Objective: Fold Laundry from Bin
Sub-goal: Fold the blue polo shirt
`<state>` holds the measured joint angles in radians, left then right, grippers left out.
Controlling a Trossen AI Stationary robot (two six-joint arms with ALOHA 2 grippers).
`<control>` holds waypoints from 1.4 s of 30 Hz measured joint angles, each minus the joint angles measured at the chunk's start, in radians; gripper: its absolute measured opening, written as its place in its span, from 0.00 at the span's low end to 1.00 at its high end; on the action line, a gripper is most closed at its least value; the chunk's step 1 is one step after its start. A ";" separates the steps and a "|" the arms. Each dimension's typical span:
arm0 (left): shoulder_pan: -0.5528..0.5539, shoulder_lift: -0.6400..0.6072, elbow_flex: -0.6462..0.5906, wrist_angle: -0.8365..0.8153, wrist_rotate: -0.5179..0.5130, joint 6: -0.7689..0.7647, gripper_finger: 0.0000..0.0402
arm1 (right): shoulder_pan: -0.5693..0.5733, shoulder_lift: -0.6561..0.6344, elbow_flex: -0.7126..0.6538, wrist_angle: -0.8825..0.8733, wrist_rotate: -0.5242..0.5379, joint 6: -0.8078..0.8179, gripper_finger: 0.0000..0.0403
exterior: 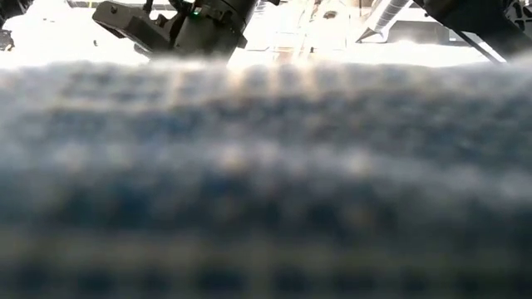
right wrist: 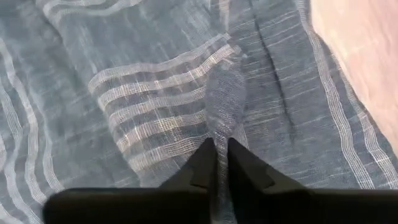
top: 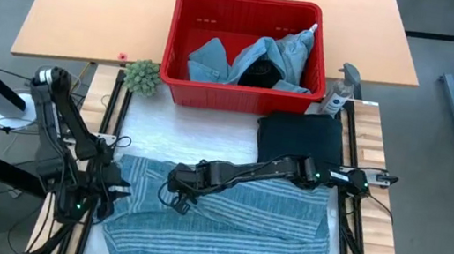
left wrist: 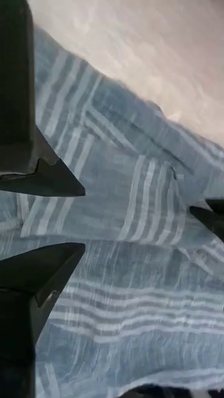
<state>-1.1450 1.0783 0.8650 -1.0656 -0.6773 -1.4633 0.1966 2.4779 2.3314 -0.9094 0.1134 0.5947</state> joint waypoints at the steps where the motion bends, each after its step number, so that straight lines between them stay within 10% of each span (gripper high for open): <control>1: 0.000 0.009 -0.002 0.019 0.000 0.012 0.30 | -0.003 0.000 0.000 -0.008 -0.015 -0.017 0.22; 11: 0.047 0.053 -0.191 0.263 -0.048 0.009 0.30 | -0.006 -0.058 0.000 -0.186 -0.065 -0.101 0.61; 22: 0.236 0.054 -0.412 0.676 0.022 0.182 0.30 | 0.057 -0.233 0.002 -0.326 0.026 -0.158 0.63; 32: 0.311 -0.014 -0.341 0.204 0.092 -0.048 0.30 | 0.150 -0.267 0.001 -0.407 0.122 -0.057 0.63; 42: 0.396 -0.064 -0.293 0.196 0.270 0.344 0.36 | 0.184 -0.270 0.001 -0.461 0.127 -0.032 0.63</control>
<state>-0.7490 1.0144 0.5719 -0.8693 -0.4077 -1.1193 0.3808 2.2077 2.3325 -1.3704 0.2406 0.5624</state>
